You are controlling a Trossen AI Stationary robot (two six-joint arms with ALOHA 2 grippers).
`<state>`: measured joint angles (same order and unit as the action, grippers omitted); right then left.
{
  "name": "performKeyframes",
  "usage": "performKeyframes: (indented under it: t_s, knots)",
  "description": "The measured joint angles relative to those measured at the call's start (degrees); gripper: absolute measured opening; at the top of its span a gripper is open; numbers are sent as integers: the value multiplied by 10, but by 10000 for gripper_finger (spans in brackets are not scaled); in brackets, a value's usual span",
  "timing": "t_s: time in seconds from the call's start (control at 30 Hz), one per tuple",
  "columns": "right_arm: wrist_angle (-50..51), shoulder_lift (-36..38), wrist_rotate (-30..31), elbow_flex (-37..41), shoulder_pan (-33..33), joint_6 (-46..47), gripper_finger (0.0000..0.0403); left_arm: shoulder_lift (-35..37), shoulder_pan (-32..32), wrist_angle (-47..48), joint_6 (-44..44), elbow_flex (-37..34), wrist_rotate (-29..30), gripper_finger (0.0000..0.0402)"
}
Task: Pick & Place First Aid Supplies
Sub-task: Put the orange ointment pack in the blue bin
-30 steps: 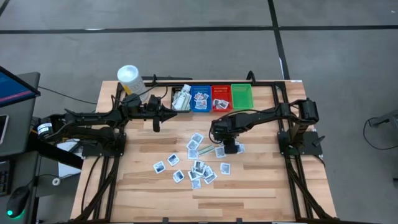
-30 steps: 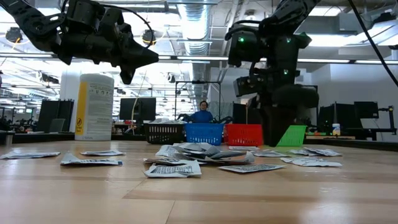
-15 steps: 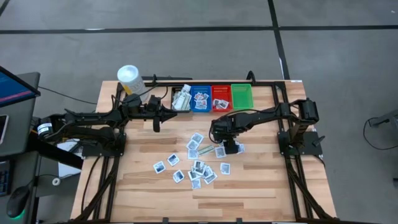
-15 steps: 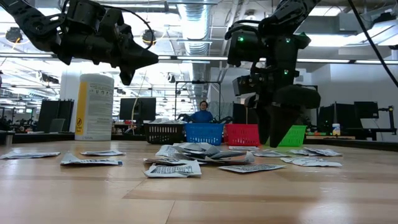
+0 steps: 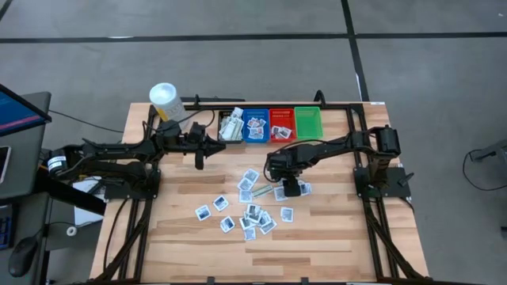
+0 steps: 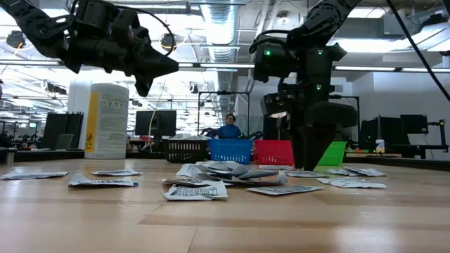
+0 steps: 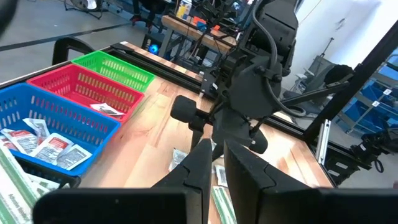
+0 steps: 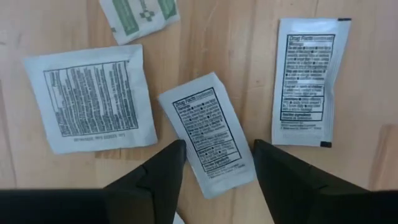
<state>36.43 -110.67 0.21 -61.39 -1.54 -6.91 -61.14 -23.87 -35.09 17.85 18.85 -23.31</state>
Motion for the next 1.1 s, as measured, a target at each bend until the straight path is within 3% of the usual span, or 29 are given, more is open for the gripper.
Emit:
performKeyframes:
  t_s: [0.57, 1.1]
  knots:
    - [-11, 32, -3, 2, 0, 17, 105, 0, 2, 0, 2, 0, 1, 43]
    - [8, 32, -13, -11, 0, 24, 94, 0, 2, 0, 4, 0, 1, 43]
